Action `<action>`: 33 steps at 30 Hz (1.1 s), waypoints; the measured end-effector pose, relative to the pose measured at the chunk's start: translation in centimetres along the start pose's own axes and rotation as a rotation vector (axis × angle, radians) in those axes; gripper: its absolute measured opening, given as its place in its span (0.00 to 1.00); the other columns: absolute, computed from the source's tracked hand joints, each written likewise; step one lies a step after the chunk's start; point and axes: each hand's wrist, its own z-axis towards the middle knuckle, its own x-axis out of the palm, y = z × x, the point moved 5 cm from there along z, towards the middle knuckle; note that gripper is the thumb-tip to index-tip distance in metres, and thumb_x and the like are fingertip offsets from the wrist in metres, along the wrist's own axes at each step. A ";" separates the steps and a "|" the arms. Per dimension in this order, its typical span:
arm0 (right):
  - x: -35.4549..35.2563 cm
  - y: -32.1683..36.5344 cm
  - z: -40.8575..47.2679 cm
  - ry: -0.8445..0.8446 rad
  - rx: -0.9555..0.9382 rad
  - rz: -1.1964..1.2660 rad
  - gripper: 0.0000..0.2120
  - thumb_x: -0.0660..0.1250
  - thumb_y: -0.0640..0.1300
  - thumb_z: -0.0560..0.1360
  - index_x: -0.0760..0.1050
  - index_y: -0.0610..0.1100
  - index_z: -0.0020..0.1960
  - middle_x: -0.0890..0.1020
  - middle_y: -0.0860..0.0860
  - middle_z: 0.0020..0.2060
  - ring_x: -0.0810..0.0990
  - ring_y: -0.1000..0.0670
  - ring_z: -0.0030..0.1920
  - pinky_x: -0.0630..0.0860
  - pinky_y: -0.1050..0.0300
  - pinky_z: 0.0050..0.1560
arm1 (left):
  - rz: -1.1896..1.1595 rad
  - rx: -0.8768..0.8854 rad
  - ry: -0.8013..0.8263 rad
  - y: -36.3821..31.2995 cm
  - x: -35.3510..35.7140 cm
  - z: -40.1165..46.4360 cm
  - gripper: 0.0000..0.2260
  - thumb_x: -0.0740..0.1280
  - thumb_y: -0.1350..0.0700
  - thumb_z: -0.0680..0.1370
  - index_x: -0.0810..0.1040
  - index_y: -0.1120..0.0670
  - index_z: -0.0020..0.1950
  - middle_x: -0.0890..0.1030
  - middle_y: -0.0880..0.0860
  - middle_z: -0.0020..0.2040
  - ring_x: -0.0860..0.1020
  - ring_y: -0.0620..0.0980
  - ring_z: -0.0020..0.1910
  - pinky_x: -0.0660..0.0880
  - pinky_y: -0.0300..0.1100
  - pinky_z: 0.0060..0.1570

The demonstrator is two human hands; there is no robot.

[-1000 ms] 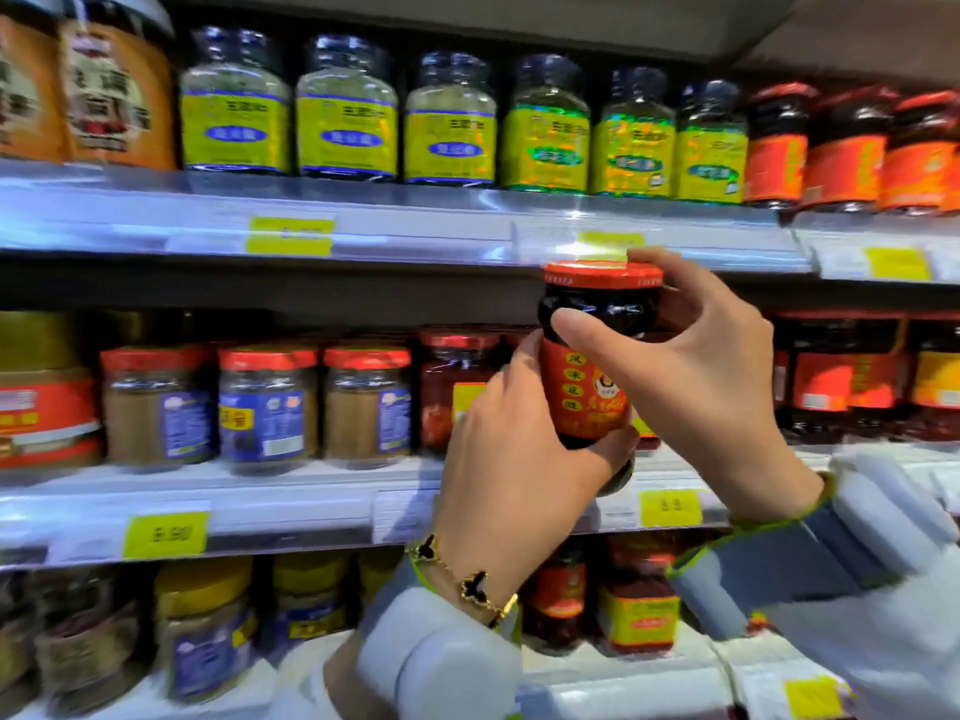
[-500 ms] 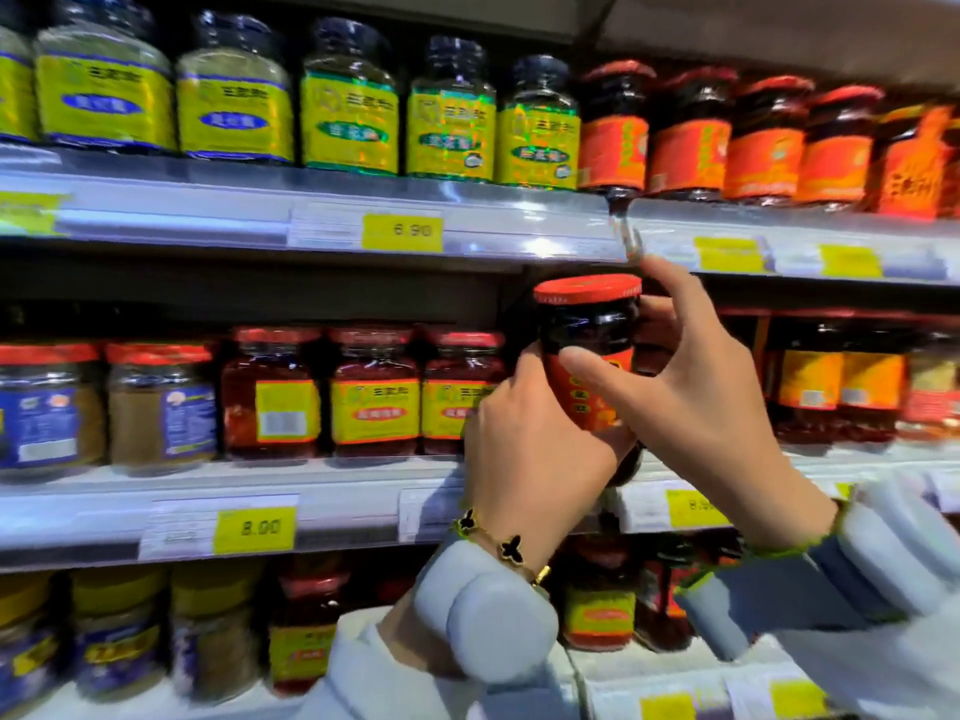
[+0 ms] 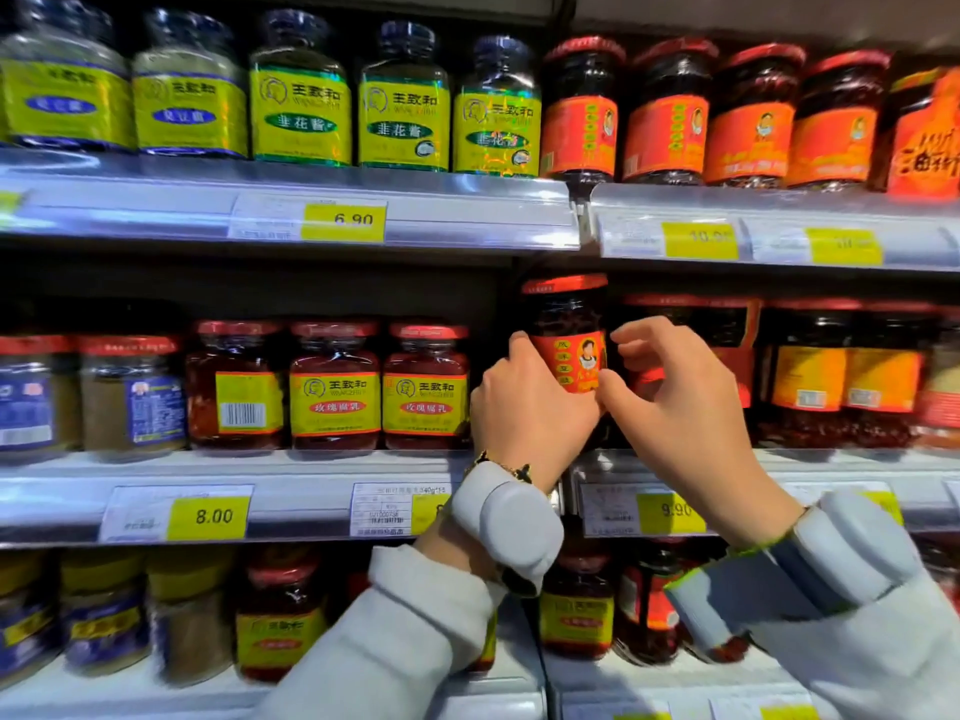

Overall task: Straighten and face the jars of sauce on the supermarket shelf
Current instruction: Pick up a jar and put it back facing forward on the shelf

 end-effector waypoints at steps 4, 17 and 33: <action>0.5 -0.5 0.0 0.025 0.002 -0.001 0.09 0.65 0.38 0.68 0.75 0.45 0.48 0.78 0.49 0.43 0.76 0.51 0.46 0.71 0.56 0.48 | 0.011 0.021 0.010 0.1 0.3 0.9 0.28 0.70 0.41 0.66 0.69 0.56 0.58 0.80 0.56 0.51 0.78 0.59 0.52 0.68 0.43 0.41; 1.2 -1.2 0.1 0.055 0.006 -0.022 0.07 0.63 0.37 0.68 0.76 0.46 0.42 0.77 0.50 0.38 0.76 0.50 0.39 0.71 0.55 0.42 | 0.008 0.006 0.381 0.6 1.7 1.9 0.21 0.71 0.44 0.67 0.68 0.54 0.51 0.72 0.48 0.40 0.72 0.50 0.41 0.67 0.41 0.37; 3.3 5.9 -0.1 0.003 -0.050 0.080 0.07 0.63 0.36 0.68 0.77 0.45 0.42 0.79 0.49 0.38 0.74 0.54 0.38 0.69 0.60 0.42 | -0.166 0.207 0.246 1.7 -6.8 0.8 0.27 0.69 0.55 0.70 0.68 0.51 0.69 0.78 0.52 0.62 0.74 0.48 0.62 0.73 0.48 0.59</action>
